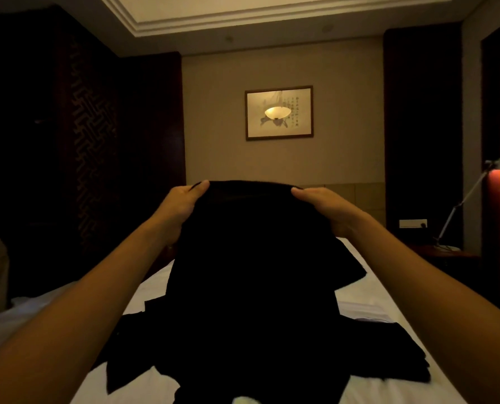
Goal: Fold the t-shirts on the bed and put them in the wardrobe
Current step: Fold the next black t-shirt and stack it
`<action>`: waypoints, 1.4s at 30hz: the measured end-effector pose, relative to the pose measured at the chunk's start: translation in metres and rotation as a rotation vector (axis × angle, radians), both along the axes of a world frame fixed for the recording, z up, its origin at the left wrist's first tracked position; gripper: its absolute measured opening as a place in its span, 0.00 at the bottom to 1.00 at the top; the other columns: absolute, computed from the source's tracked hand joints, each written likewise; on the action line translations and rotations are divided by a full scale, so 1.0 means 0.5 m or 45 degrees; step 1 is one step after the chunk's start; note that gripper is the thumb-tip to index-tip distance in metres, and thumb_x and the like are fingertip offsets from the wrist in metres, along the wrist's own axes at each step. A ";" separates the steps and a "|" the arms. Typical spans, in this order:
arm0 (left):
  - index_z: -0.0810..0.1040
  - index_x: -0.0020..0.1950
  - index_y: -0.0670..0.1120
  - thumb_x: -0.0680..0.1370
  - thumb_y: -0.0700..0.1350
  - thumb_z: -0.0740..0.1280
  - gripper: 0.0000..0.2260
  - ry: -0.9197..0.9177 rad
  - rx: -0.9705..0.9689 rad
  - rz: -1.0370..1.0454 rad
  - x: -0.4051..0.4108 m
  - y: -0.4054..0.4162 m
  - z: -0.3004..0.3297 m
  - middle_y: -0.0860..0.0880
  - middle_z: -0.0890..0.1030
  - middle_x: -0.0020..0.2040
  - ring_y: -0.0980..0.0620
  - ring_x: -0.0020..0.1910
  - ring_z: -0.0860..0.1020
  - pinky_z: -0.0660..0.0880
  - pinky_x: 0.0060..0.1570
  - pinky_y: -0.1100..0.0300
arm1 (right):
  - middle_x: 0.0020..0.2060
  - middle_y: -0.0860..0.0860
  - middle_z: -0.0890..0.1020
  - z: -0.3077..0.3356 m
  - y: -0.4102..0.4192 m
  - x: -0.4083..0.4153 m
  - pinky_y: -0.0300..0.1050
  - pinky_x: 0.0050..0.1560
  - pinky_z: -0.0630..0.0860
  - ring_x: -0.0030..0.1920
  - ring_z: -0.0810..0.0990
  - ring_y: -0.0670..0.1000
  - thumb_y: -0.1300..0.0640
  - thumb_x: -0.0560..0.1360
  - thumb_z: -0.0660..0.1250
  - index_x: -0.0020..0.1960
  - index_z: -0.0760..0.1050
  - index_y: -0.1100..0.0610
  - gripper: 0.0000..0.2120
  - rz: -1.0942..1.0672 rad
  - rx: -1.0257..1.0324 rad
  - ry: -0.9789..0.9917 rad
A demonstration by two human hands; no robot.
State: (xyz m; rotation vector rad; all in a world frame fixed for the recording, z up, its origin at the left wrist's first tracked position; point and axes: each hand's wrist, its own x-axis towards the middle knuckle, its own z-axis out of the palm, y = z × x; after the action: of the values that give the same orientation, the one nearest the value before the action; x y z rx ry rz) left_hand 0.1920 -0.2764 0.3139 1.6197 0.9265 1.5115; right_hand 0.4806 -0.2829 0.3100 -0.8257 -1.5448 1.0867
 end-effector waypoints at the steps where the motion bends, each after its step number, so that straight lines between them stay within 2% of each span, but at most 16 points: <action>1: 0.81 0.50 0.41 0.82 0.50 0.63 0.13 0.043 0.004 -0.008 0.000 0.002 -0.002 0.45 0.82 0.41 0.53 0.33 0.81 0.77 0.32 0.65 | 0.36 0.54 0.83 0.010 -0.004 -0.006 0.39 0.30 0.78 0.31 0.83 0.49 0.54 0.80 0.63 0.54 0.79 0.62 0.12 0.006 -0.030 0.084; 5: 0.83 0.50 0.43 0.76 0.52 0.69 0.13 0.387 -0.095 -0.222 -0.009 0.004 -0.019 0.47 0.82 0.40 0.54 0.33 0.80 0.75 0.33 0.65 | 0.42 0.55 0.84 0.054 -0.011 -0.021 0.42 0.34 0.80 0.38 0.85 0.51 0.52 0.80 0.65 0.56 0.78 0.62 0.14 -0.172 -0.037 0.268; 9: 0.84 0.53 0.42 0.63 0.56 0.80 0.25 0.530 -0.178 -0.494 -0.032 0.024 -0.055 0.45 0.83 0.44 0.51 0.40 0.82 0.78 0.39 0.64 | 0.47 0.56 0.82 0.067 -0.001 -0.012 0.49 0.45 0.80 0.47 0.83 0.54 0.52 0.79 0.66 0.52 0.78 0.60 0.11 -0.338 -0.034 0.316; 11: 0.84 0.50 0.43 0.64 0.57 0.79 0.23 0.465 -0.194 -0.505 -0.039 0.035 -0.072 0.46 0.81 0.39 0.52 0.36 0.79 0.75 0.35 0.64 | 0.46 0.57 0.82 0.058 0.010 -0.005 0.50 0.45 0.80 0.45 0.83 0.55 0.52 0.79 0.68 0.49 0.78 0.59 0.09 -0.420 -0.021 0.343; 14: 0.82 0.52 0.41 0.75 0.50 0.69 0.13 0.296 -0.197 -0.424 -0.034 0.038 -0.079 0.45 0.78 0.40 0.51 0.36 0.77 0.74 0.37 0.61 | 0.39 0.55 0.81 0.036 0.017 0.000 0.44 0.40 0.79 0.37 0.82 0.50 0.55 0.80 0.66 0.46 0.78 0.59 0.08 -0.481 0.060 0.285; 16: 0.81 0.54 0.40 0.78 0.48 0.66 0.13 0.133 -0.193 -0.364 -0.012 0.033 -0.070 0.43 0.81 0.43 0.49 0.38 0.80 0.77 0.39 0.59 | 0.38 0.53 0.82 0.013 0.009 -0.008 0.40 0.36 0.78 0.33 0.83 0.48 0.56 0.79 0.66 0.51 0.80 0.60 0.08 -0.384 0.064 0.112; 19: 0.80 0.53 0.38 0.81 0.43 0.64 0.09 -0.082 -0.130 -0.258 0.036 0.016 -0.042 0.44 0.84 0.41 0.50 0.36 0.83 0.81 0.36 0.59 | 0.38 0.50 0.84 -0.027 -0.014 -0.050 0.38 0.35 0.77 0.36 0.82 0.47 0.56 0.77 0.69 0.51 0.81 0.58 0.07 -0.152 0.055 -0.267; 21: 0.80 0.48 0.39 0.81 0.41 0.65 0.07 -0.137 -0.109 -0.202 0.065 0.009 -0.025 0.45 0.84 0.36 0.52 0.32 0.83 0.80 0.32 0.61 | 0.46 0.49 0.84 -0.051 -0.032 -0.090 0.42 0.43 0.79 0.46 0.83 0.49 0.54 0.77 0.69 0.57 0.78 0.54 0.10 0.078 0.002 -0.407; 23: 0.79 0.46 0.39 0.80 0.41 0.66 0.07 -0.143 -0.123 -0.168 0.087 0.002 -0.016 0.44 0.83 0.35 0.51 0.30 0.82 0.80 0.30 0.60 | 0.55 0.51 0.83 -0.072 -0.045 -0.126 0.50 0.55 0.79 0.57 0.82 0.53 0.52 0.75 0.71 0.64 0.73 0.52 0.19 0.294 -0.080 -0.397; 25: 0.79 0.45 0.39 0.80 0.41 0.66 0.08 -0.134 -0.128 -0.135 0.103 -0.005 -0.011 0.43 0.82 0.36 0.51 0.29 0.82 0.80 0.29 0.60 | 0.58 0.54 0.81 -0.088 -0.048 -0.154 0.53 0.61 0.77 0.59 0.81 0.55 0.52 0.72 0.74 0.66 0.71 0.54 0.25 0.326 -0.106 -0.424; 28: 0.79 0.45 0.38 0.80 0.42 0.66 0.08 -0.132 -0.114 -0.113 0.115 -0.008 -0.009 0.43 0.81 0.36 0.52 0.28 0.82 0.79 0.29 0.62 | 0.58 0.55 0.80 -0.104 -0.043 -0.184 0.55 0.66 0.74 0.60 0.79 0.56 0.56 0.72 0.74 0.65 0.71 0.55 0.23 0.184 -0.159 -0.492; 31: 0.80 0.47 0.39 0.81 0.43 0.65 0.09 -0.109 -0.079 -0.139 0.118 -0.008 -0.017 0.44 0.82 0.39 0.50 0.36 0.82 0.80 0.33 0.62 | 0.55 0.55 0.81 -0.096 -0.035 -0.192 0.53 0.63 0.76 0.57 0.80 0.56 0.57 0.75 0.72 0.58 0.74 0.55 0.13 0.120 -0.214 -0.431; 34: 0.80 0.52 0.39 0.83 0.48 0.61 0.14 -0.126 -0.074 -0.240 0.112 -0.007 -0.034 0.44 0.83 0.43 0.50 0.42 0.83 0.81 0.41 0.60 | 0.55 0.57 0.81 -0.076 -0.029 -0.192 0.53 0.59 0.78 0.55 0.81 0.57 0.56 0.76 0.70 0.63 0.73 0.58 0.17 0.078 -0.277 -0.292; 38: 0.78 0.60 0.42 0.84 0.55 0.54 0.21 -0.098 -0.102 -0.359 0.096 -0.021 -0.074 0.42 0.82 0.53 0.48 0.50 0.82 0.79 0.49 0.58 | 0.47 0.57 0.82 -0.038 -0.030 -0.191 0.48 0.45 0.80 0.46 0.82 0.55 0.57 0.79 0.67 0.53 0.76 0.60 0.06 -0.003 -0.268 0.040; 40: 0.79 0.60 0.45 0.84 0.57 0.51 0.22 -0.153 -0.189 -0.444 0.089 -0.038 -0.105 0.45 0.84 0.50 0.50 0.47 0.83 0.80 0.46 0.58 | 0.46 0.57 0.81 -0.013 -0.028 -0.183 0.47 0.43 0.80 0.44 0.81 0.54 0.57 0.80 0.66 0.56 0.76 0.62 0.09 -0.067 -0.274 0.163; 42: 0.78 0.61 0.47 0.83 0.59 0.49 0.24 -0.233 -0.234 -0.524 0.084 -0.045 -0.140 0.47 0.84 0.48 0.51 0.47 0.83 0.78 0.46 0.58 | 0.49 0.57 0.81 0.011 -0.022 -0.174 0.48 0.40 0.81 0.45 0.81 0.55 0.57 0.80 0.65 0.64 0.73 0.63 0.15 -0.104 -0.293 0.249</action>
State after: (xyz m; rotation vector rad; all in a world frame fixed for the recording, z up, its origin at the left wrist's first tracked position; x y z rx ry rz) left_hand 0.2342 -0.2987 0.2440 1.4082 0.5689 1.2259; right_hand 0.3937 -0.2938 0.3153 -0.9004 -1.2285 1.2617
